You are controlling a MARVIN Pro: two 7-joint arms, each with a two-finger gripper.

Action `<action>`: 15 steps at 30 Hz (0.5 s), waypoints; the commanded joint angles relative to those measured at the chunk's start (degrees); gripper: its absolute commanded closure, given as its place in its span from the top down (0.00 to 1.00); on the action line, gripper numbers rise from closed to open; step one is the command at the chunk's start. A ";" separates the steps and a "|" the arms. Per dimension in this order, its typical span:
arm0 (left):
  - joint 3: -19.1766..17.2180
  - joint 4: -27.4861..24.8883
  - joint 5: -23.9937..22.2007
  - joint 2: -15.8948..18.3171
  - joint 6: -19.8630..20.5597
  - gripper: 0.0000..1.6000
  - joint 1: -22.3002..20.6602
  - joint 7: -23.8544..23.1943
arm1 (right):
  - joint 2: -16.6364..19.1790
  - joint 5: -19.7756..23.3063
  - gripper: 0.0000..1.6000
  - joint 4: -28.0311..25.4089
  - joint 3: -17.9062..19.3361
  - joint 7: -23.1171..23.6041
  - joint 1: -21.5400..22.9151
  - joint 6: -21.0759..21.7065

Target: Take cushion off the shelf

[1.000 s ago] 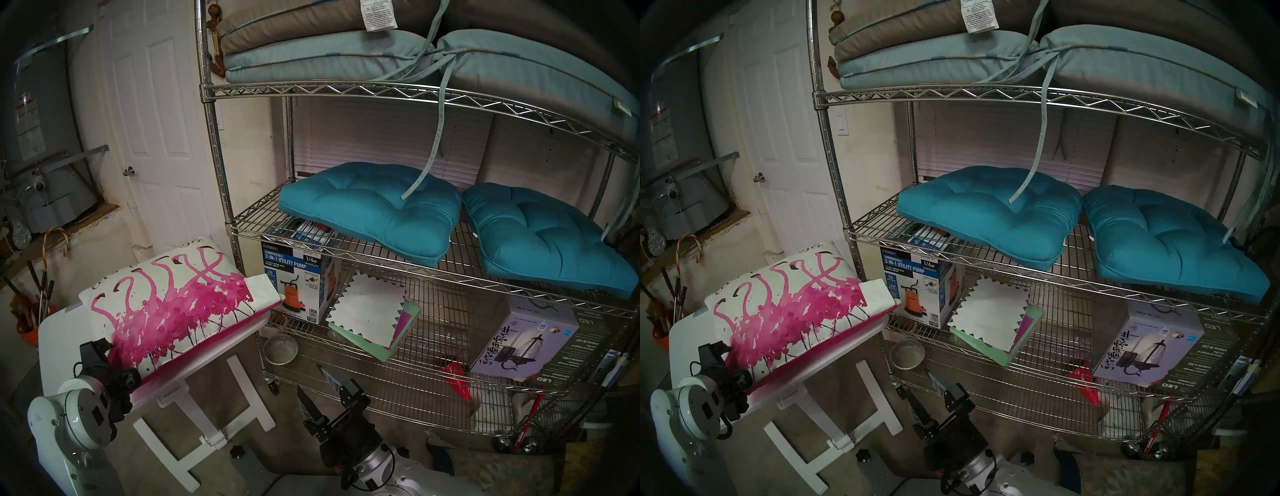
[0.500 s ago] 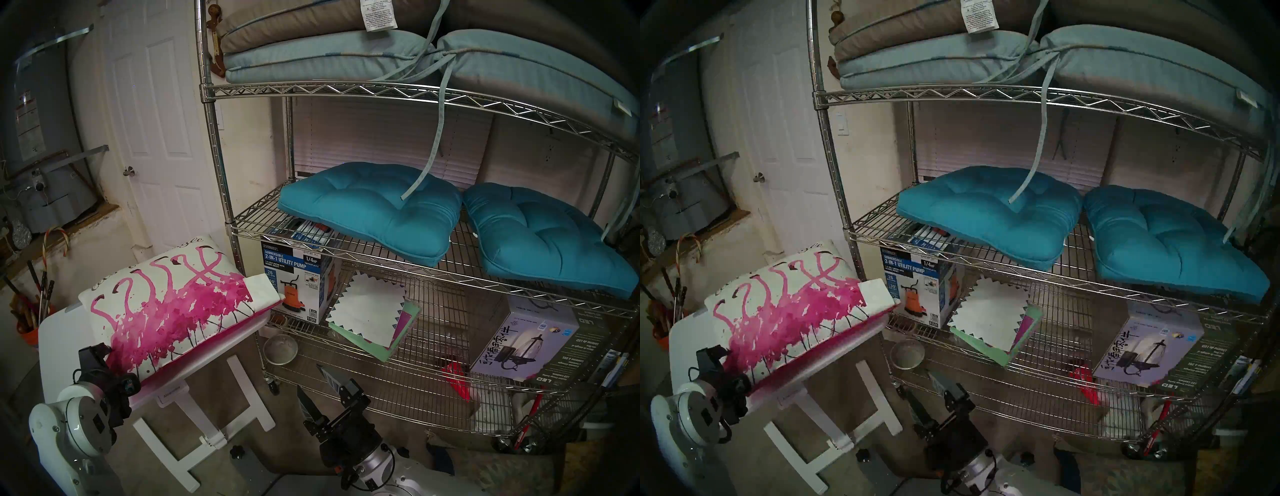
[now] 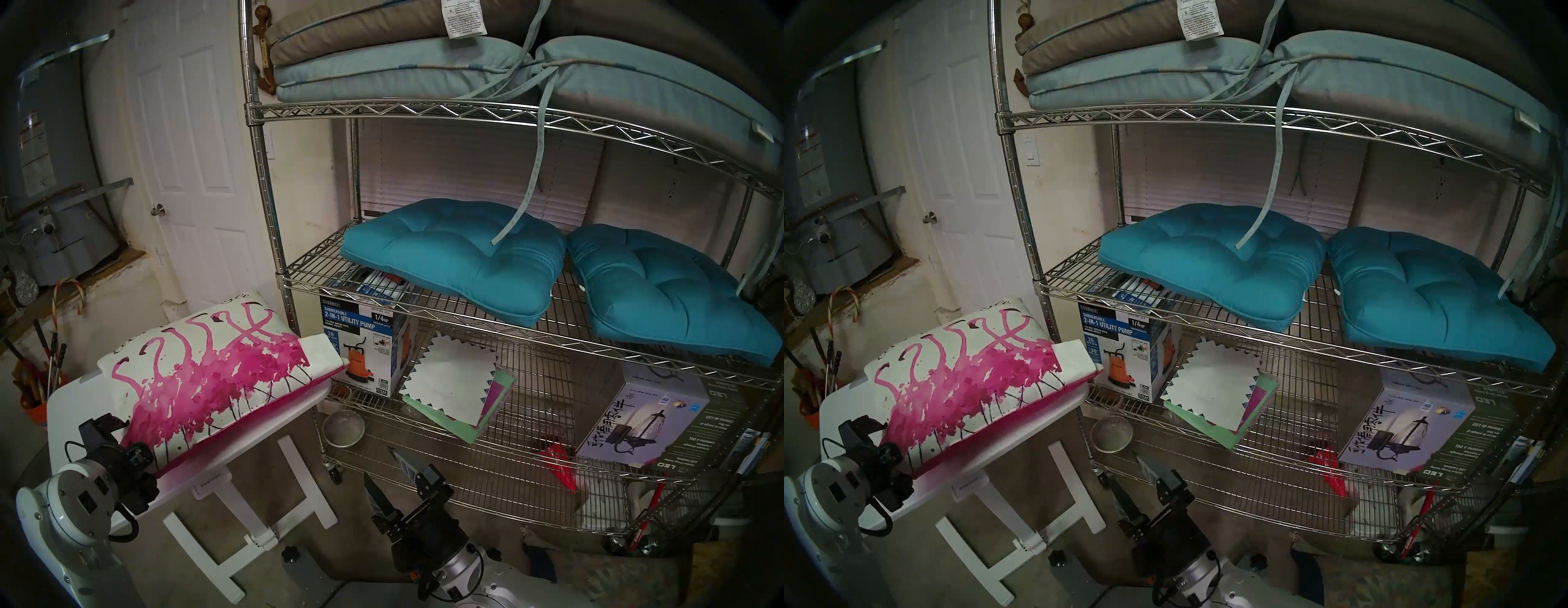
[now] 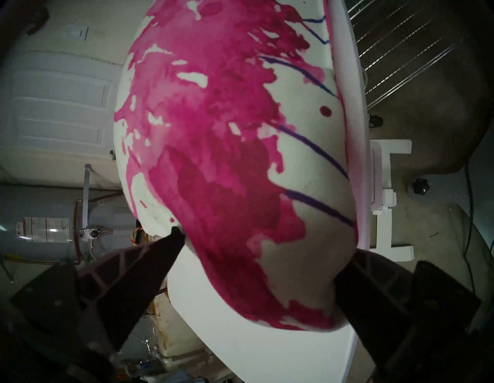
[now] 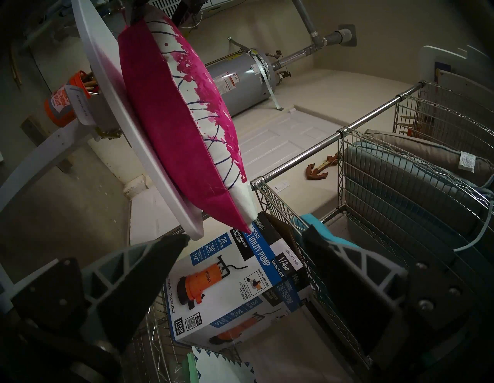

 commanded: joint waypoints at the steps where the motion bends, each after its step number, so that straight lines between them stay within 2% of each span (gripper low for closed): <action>1: -1.18 -1.17 -4.20 0.68 -0.11 1.00 -1.94 -1.56 | -0.20 -0.06 1.00 -0.87 0.02 -0.42 0.14 -0.13; 8: -2.00 -1.17 -7.89 -0.88 0.94 1.00 -3.21 -2.92 | -0.20 -0.05 1.00 -0.85 -0.01 -0.43 0.16 -0.13; 15: -2.53 -1.17 -9.56 -1.51 1.08 1.00 -3.22 -3.30 | -0.20 -0.04 1.00 -0.82 -0.04 -0.43 0.19 -0.12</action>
